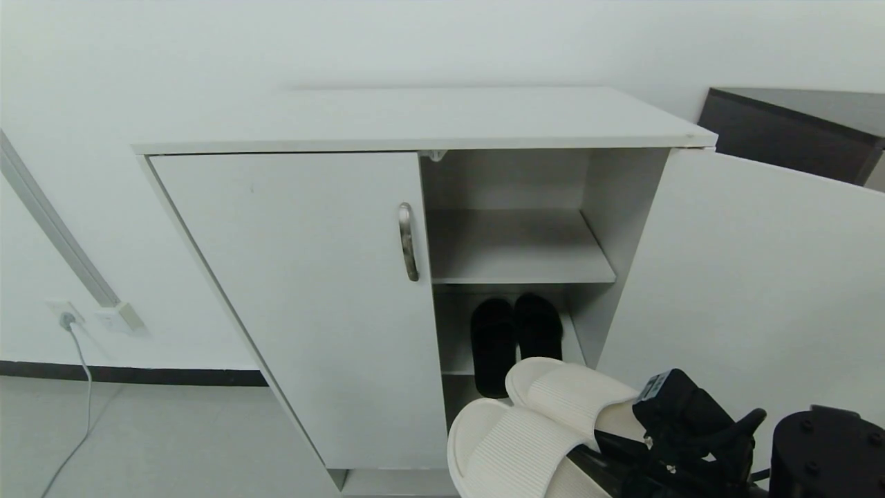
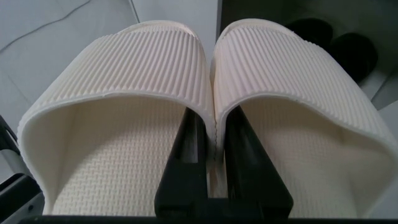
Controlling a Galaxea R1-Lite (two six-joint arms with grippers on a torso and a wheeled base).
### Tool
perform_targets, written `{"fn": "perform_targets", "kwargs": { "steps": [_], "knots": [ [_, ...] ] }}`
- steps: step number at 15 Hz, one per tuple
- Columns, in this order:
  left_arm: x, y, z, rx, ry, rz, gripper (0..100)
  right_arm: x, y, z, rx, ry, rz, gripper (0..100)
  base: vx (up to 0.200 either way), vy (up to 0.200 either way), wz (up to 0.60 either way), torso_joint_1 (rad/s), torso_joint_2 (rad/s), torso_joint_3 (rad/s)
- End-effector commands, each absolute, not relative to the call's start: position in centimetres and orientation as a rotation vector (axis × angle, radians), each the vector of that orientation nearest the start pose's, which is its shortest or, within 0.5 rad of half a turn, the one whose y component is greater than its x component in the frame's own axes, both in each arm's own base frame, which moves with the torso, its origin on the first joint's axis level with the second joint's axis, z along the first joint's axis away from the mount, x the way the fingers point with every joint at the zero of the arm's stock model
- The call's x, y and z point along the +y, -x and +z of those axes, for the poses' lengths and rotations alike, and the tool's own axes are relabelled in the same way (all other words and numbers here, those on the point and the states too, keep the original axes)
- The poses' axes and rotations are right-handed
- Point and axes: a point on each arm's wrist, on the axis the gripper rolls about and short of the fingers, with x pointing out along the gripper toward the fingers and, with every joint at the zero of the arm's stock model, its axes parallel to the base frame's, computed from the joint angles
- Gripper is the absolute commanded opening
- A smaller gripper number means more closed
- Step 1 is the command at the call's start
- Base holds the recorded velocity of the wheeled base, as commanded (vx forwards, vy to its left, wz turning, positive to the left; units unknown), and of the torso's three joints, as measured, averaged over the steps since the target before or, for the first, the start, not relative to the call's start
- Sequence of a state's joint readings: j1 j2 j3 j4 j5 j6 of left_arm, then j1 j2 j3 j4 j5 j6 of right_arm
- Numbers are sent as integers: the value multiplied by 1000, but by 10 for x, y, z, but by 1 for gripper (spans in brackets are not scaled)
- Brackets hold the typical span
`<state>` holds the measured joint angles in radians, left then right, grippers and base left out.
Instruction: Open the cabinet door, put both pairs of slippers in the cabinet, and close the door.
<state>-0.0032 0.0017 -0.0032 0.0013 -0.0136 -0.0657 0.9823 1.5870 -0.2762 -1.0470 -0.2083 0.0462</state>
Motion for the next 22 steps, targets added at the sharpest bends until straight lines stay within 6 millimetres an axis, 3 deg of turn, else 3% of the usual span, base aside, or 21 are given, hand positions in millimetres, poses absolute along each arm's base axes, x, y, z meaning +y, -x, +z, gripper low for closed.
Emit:
{"fn": "perform_targets", "kwargs": {
  "steps": [1, 5, 16, 22],
  "knots": [
    [0, 23, 76, 1, 66, -17, 0, 182, -127, 123, 245, 111, 764, 0, 0, 0, 0, -46, 442, 383],
    [0, 23, 76, 1, 66, -17, 0, 182, -127, 122, 247, 112, 766, 0, 0, 0, 0, -17, 336, 315],
    [0, 23, 76, 1, 66, -17, 0, 188, -128, 116, 270, 132, 775, 0, 0, 0, 0, 0, 13, 12],
    [0, 23, 76, 1, 66, -17, 0, 249, -177, 146, 165, 95, 398, 0, 0, 0, 0, 0, 0, 0]
  ]
}}
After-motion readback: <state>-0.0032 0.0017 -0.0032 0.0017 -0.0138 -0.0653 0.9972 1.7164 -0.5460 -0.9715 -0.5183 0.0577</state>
